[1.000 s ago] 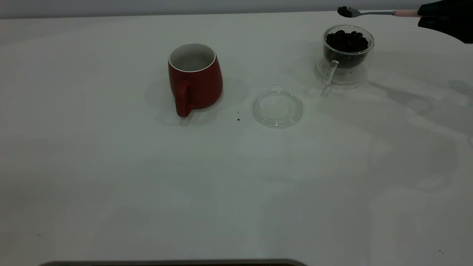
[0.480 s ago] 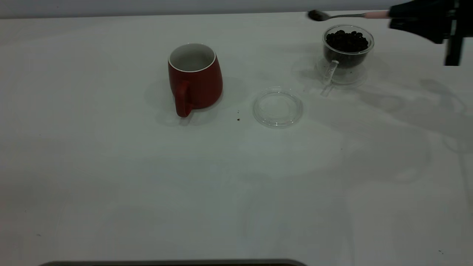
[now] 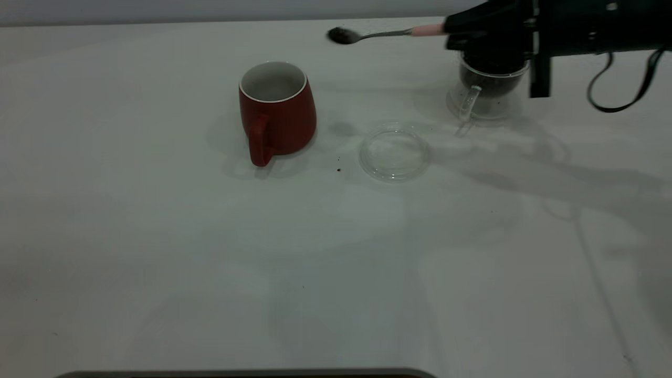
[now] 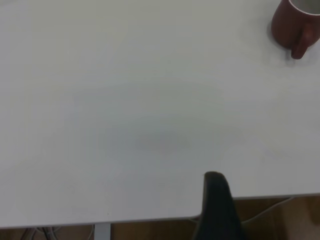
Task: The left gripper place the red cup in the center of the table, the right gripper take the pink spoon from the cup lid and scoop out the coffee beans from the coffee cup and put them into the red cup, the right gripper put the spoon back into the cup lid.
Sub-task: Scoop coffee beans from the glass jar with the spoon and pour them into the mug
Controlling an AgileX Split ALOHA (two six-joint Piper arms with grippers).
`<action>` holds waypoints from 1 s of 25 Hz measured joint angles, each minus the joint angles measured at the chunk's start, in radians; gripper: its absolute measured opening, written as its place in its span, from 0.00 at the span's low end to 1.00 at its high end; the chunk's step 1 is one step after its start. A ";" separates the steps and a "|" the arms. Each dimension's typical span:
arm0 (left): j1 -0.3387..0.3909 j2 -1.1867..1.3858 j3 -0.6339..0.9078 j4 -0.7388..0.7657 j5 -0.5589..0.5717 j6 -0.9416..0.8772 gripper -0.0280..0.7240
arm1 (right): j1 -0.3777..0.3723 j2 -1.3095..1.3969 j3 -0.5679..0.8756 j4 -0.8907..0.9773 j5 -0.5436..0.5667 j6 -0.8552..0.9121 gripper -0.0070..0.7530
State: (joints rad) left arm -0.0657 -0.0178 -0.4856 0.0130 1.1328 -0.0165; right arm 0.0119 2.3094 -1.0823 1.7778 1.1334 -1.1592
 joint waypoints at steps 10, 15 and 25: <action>0.000 0.000 0.000 0.000 0.000 0.001 0.79 | 0.101 0.000 -0.012 0.004 -0.075 0.047 0.16; 0.000 0.000 0.000 0.000 0.000 0.001 0.79 | 0.132 0.000 -0.065 0.005 -0.114 0.073 0.16; 0.000 0.000 0.000 0.000 0.000 0.002 0.79 | 0.187 0.042 -0.161 0.004 -0.176 0.106 0.16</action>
State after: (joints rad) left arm -0.0657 -0.0178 -0.4856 0.0130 1.1328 -0.0145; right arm 0.1994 2.3518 -1.2431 1.7818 0.9572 -1.0535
